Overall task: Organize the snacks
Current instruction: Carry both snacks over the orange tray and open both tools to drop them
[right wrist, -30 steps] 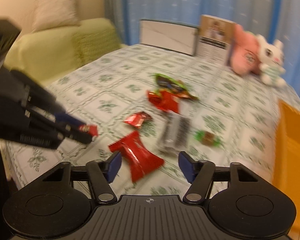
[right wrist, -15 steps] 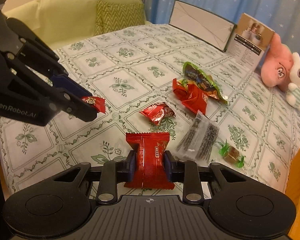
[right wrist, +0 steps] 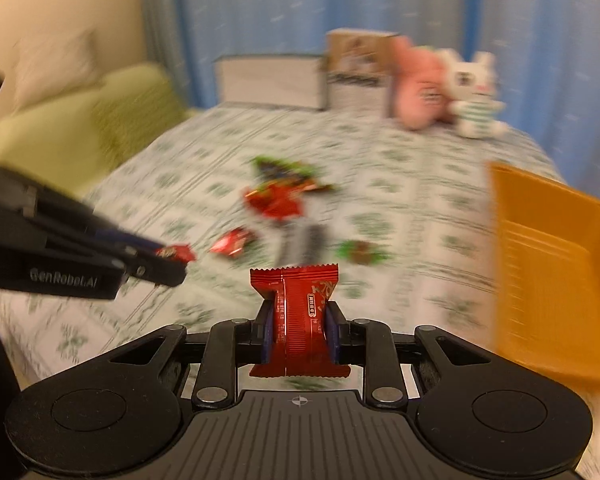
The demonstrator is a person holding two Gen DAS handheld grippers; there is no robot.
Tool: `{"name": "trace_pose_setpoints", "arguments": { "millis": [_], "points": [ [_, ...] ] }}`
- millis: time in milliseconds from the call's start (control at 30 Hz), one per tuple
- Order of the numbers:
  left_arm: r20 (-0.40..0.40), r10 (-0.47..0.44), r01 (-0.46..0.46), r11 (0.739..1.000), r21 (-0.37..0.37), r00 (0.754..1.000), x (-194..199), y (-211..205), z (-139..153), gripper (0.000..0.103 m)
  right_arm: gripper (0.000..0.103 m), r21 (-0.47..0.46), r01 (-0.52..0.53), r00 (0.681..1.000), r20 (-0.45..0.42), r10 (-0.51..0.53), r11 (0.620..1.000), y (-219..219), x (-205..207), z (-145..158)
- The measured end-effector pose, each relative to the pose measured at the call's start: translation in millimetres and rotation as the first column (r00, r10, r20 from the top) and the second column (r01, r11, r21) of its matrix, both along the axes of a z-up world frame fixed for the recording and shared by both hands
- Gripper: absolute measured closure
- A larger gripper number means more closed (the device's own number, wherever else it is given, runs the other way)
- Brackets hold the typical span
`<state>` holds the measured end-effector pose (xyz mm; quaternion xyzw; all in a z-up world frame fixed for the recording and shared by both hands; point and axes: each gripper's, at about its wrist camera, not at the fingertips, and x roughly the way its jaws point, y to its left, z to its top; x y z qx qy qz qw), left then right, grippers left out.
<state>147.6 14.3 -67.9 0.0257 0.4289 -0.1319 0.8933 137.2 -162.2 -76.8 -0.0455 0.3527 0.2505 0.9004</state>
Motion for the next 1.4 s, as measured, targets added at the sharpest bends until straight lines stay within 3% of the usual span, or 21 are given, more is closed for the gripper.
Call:
{"name": "trace_pose_setpoints", "arguments": {
  "millis": [400,700,933,1400],
  "points": [
    [0.084,-0.132,0.139,0.987,-0.08,0.988,32,-105,46,0.086,0.077,0.113,0.319,0.947,0.011,-0.322,0.941,-130,5,68],
    [0.102,-0.211,0.221,0.97,-0.1,0.972,67,-176,50,0.086,0.077,0.088,0.426,0.905,-0.026,-0.425,0.901,-203,28,70],
    [0.074,-0.222,0.229,0.967,-0.11,0.972,89,-204,32,0.086,0.077,0.071,0.46,0.887,-0.083,-0.454,0.885,-224,49,54],
    [0.045,-0.224,0.228,0.966,-0.118,0.974,108,-219,9,0.085,0.077,0.057,0.467,0.879,-0.138,-0.456,0.882,-219,76,38]
  ]
}}
